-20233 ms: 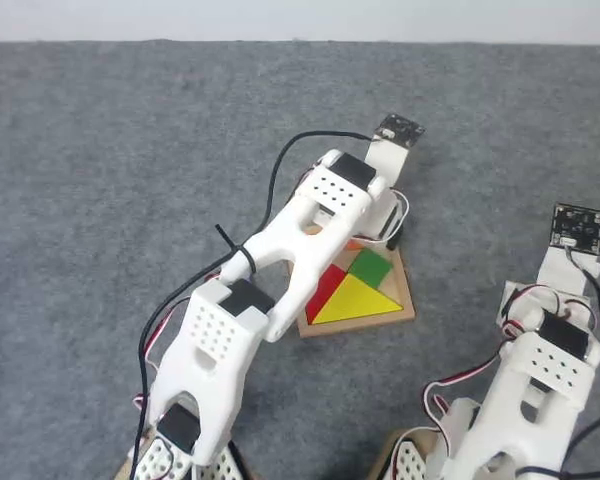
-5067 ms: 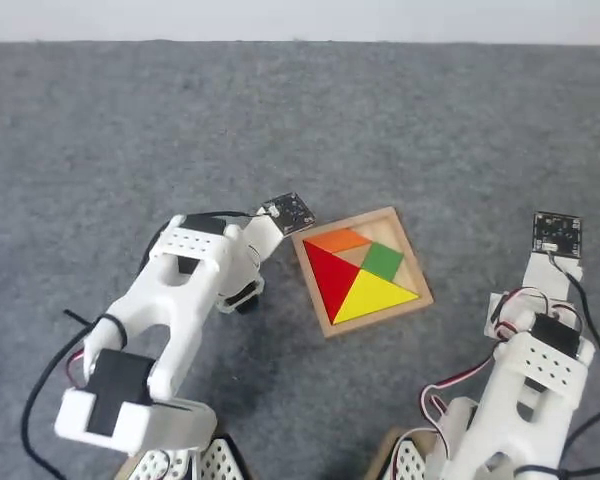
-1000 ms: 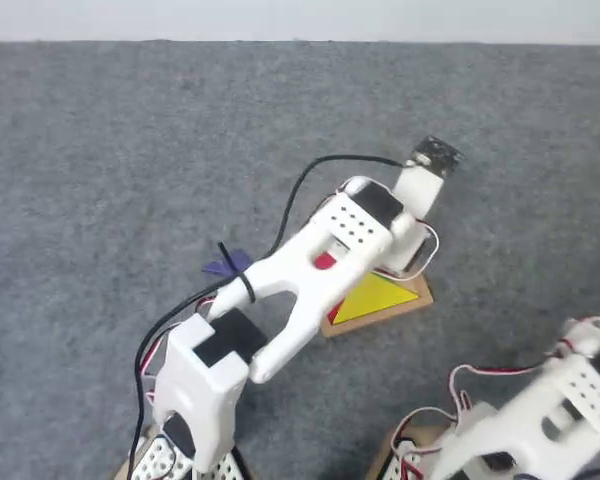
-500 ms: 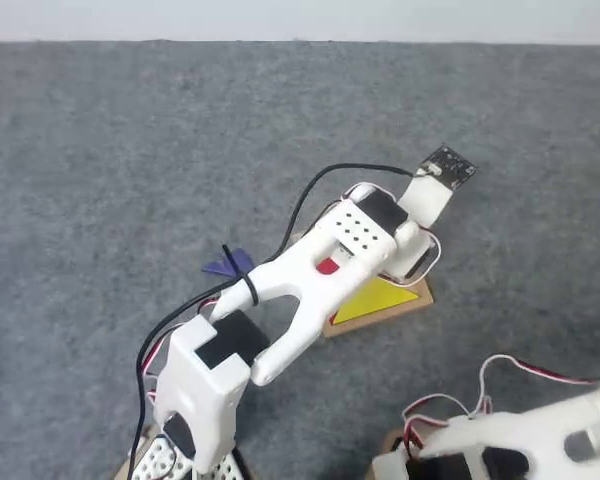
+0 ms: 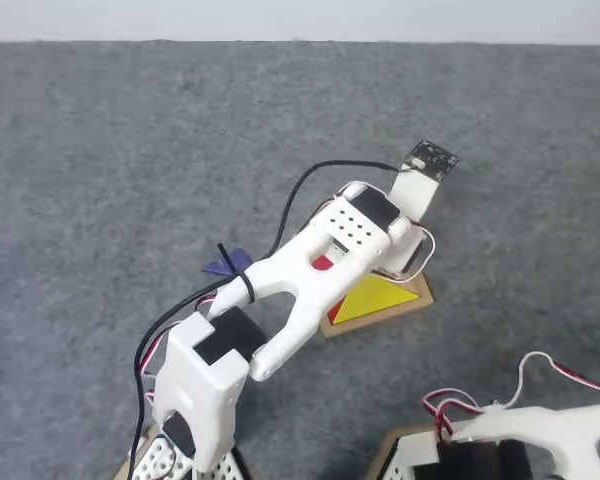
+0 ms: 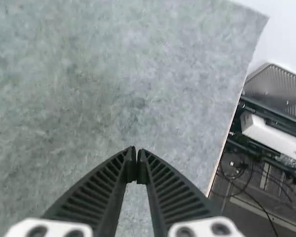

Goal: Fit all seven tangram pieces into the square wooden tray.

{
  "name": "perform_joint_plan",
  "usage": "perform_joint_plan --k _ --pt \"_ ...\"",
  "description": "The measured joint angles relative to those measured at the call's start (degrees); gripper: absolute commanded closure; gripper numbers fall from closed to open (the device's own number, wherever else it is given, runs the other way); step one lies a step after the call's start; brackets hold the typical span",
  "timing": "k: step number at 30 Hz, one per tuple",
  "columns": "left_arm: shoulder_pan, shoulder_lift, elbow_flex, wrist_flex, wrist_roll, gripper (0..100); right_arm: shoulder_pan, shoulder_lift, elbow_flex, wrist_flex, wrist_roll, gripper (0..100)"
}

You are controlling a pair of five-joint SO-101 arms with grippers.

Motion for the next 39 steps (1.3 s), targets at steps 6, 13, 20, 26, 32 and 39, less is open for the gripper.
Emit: perform_joint_plan --k 6,13,20,26,32,39 --pt "0.0 0.0 0.0 0.1 2.7 98 0.0 0.5 0.0 -0.1 0.0 97.1" --pt "0.0 0.0 0.0 0.2 2.9 86 0.0 0.5 0.0 -0.1 0.2 97.1" --pt "0.0 0.0 0.0 0.2 2.9 86 0.0 0.5 0.0 -0.1 0.2 97.1" --pt "-3.1 0.0 0.0 0.2 2.9 86 0.0 0.5 0.0 -0.1 0.2 97.1" --pt "-9.5 0.0 0.0 -1.1 2.8 90 0.0 0.5 0.0 -0.1 0.2 97.1" --pt "-9.1 6.0 0.2 -1.3 -0.5 90 0.0 0.5 0.0 -0.1 0.2 97.1"
